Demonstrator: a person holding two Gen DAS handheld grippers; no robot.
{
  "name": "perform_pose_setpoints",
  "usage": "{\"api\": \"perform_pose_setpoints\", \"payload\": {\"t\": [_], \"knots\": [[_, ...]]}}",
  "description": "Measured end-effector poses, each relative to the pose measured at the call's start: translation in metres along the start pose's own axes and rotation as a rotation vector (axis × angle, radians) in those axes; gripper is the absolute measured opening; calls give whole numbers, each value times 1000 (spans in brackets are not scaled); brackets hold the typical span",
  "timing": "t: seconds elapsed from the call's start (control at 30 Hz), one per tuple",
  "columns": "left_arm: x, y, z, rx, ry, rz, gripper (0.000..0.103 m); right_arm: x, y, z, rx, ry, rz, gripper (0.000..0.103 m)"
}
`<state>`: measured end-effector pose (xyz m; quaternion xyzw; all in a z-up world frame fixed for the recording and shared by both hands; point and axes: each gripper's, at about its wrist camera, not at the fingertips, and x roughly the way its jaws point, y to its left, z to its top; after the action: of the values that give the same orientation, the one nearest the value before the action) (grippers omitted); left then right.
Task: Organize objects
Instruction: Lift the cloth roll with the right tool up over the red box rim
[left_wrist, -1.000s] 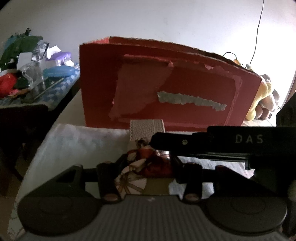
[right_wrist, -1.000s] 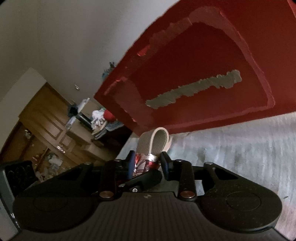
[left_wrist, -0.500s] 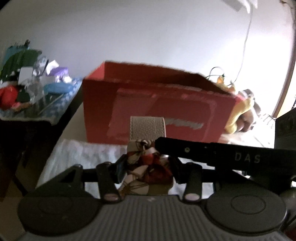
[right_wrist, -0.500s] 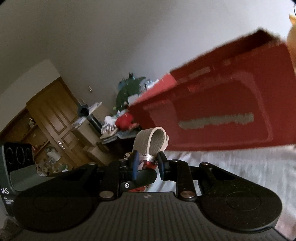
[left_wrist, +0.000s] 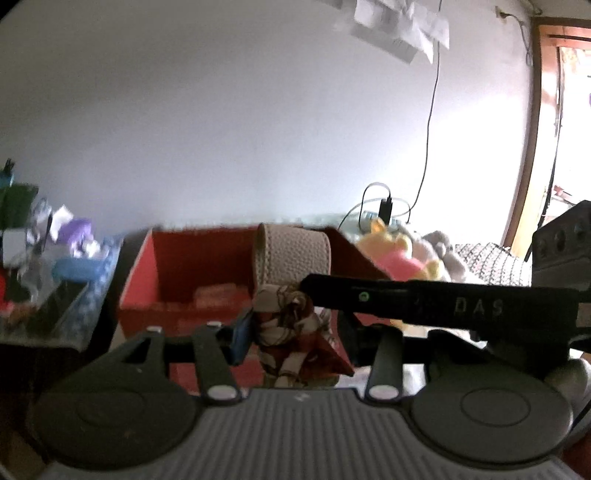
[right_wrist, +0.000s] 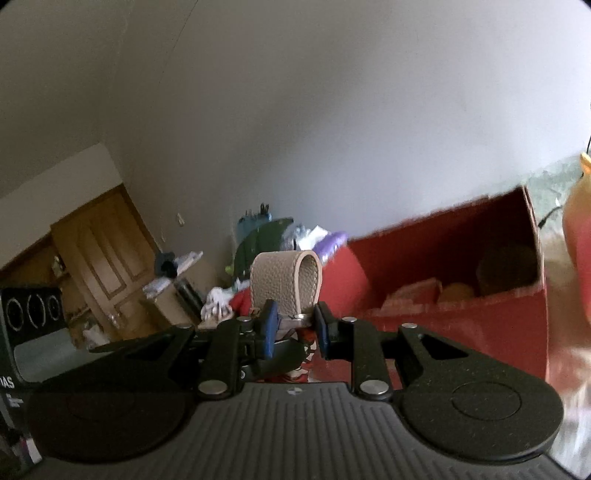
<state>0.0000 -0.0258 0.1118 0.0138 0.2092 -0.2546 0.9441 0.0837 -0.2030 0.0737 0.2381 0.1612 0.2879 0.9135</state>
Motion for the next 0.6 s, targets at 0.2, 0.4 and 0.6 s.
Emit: {"api": "perform_pose_setpoints", "payload": {"t": [0.2,0.4,0.6], "knots": [[22,9,37,34,-32,19,44,27,-2,32,-11,-52,-20,24],[55,32,57,61,-50,52,44,63,-15,50,3,-57,-26,24],[93,58,59,61,8,88,44,108,-28,53,17,20,-58,24]]}}
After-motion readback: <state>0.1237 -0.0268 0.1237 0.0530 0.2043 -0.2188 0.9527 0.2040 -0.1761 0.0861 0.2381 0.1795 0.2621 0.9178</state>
